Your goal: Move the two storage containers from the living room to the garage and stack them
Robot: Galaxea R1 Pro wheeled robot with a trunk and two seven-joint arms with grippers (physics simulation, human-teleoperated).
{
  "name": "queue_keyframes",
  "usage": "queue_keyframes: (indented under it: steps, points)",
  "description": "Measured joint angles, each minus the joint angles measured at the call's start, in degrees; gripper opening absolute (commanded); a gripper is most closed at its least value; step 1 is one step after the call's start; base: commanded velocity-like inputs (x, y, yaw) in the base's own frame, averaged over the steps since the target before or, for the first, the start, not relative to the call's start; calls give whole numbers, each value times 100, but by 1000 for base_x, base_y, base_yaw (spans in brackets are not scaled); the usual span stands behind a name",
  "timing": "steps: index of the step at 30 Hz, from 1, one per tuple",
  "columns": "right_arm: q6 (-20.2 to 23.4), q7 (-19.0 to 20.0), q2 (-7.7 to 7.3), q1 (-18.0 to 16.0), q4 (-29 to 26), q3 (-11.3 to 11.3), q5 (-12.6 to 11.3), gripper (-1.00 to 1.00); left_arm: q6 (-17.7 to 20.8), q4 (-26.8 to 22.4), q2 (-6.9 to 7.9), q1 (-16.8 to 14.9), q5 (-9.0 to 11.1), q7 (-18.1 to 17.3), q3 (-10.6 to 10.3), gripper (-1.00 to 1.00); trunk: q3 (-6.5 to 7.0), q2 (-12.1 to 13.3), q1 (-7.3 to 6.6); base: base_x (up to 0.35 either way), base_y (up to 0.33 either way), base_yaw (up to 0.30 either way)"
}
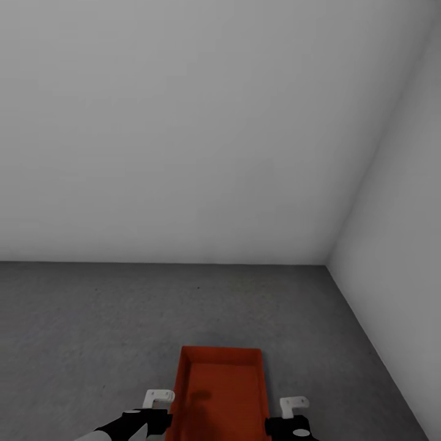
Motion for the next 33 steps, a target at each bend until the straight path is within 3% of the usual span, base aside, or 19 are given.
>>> queue_keyframes:
  steps: [33]
  points:
    - [42, 0, 20, 12, 105, 0, -9, 100, -6, 25, 63, 71, 12, -53, 4, 100, 844, 1324, -725, 0, 0, 0]
